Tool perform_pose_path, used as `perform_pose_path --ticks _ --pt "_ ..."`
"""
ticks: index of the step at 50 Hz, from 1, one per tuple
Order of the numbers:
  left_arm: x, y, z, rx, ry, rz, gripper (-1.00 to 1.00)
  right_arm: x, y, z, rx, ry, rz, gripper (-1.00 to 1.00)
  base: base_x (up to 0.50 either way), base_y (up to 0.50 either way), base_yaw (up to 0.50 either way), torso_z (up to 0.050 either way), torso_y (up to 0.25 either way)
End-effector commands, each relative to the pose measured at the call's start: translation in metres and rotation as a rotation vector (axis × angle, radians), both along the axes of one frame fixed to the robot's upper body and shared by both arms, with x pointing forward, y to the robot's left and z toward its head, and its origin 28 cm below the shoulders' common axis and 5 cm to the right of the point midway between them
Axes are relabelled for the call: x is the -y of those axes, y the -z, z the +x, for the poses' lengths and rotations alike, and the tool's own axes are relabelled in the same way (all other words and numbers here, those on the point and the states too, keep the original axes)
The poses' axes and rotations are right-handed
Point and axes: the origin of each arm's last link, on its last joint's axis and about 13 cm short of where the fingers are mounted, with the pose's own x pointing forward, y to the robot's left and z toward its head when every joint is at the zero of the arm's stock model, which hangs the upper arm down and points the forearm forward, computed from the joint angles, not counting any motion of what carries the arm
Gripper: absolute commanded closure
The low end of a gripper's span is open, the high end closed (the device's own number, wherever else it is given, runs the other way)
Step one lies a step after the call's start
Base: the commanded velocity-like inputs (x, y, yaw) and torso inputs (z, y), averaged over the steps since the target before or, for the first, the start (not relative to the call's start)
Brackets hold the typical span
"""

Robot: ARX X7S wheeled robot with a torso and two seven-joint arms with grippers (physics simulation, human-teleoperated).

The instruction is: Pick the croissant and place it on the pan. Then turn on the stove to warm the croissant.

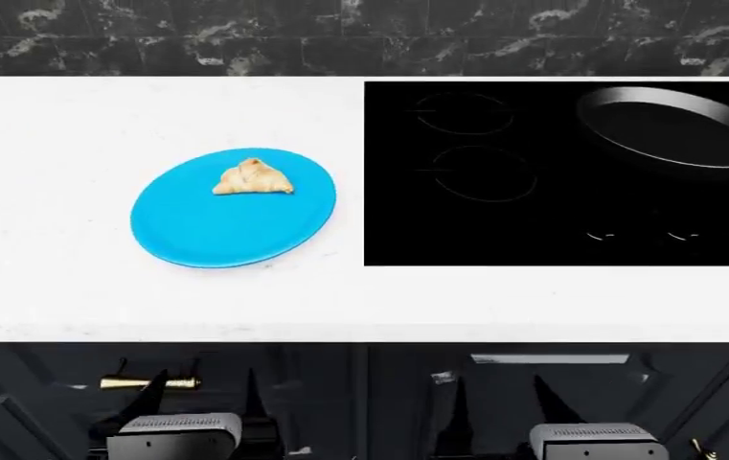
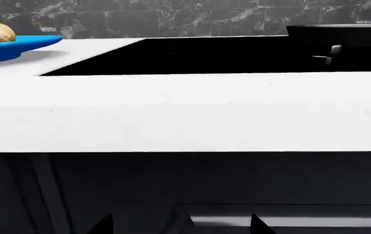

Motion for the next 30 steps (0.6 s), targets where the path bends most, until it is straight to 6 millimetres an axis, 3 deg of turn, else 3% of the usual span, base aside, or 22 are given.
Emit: perform_pose_path --ticks 1,4,7,10,13,16,21,24,30 --pt "-0.010 -0.038 -0.038 0.099 -0.070 -0.013 -1.00 0.001 -0.039 -0.034 0.090 -0.039 -0.015 -1.00 0.00 0.00 0.00 0.000 0.000" --pt "-0.018 -0.057 -0.034 0.179 -0.108 -0.014 -1.00 0.006 -0.057 -0.030 0.167 -0.013 -0.022 -1.00 0.00 0.00 0.00 0.000 0.000" --pt "-0.029 -0.076 -0.019 0.257 -0.110 -0.104 -1.00 0.016 -0.088 -0.024 0.264 0.022 -0.040 -1.00 0.00 0.00 0.00 0.000 0.000" --pt "-0.033 -0.115 0.004 0.360 -0.062 -0.059 -1.00 0.022 -0.125 -0.008 0.396 0.001 -0.090 -1.00 0.00 0.00 0.00 0.000 0.000" --pt "-0.036 -0.156 0.019 0.438 0.002 -0.073 -1.00 0.025 -0.158 0.007 0.428 -0.026 -0.009 -1.00 0.00 0.00 0.00 0.000 0.000" --pt "-0.035 -0.189 0.037 0.478 0.053 -0.064 -1.00 0.021 -0.184 0.031 0.462 -0.085 -0.059 -1.00 0.00 0.00 0.00 0.000 0.000" --pt "-0.038 -0.232 0.107 0.464 0.081 0.027 -1.00 0.021 -0.215 0.096 0.421 -0.137 -0.066 -1.00 0.00 0.00 0.00 0.000 0.000" --pt "-0.038 -0.232 0.153 0.365 0.124 0.035 -1.00 0.020 -0.226 0.128 0.352 -0.156 -0.034 -1.00 0.00 0.00 0.00 0.000 0.000" --pt "-0.020 -0.257 0.211 0.358 0.218 -0.003 -1.00 0.015 -0.238 0.178 0.323 -0.149 -0.042 -1.00 0.00 0.00 0.00 0.000 0.000"
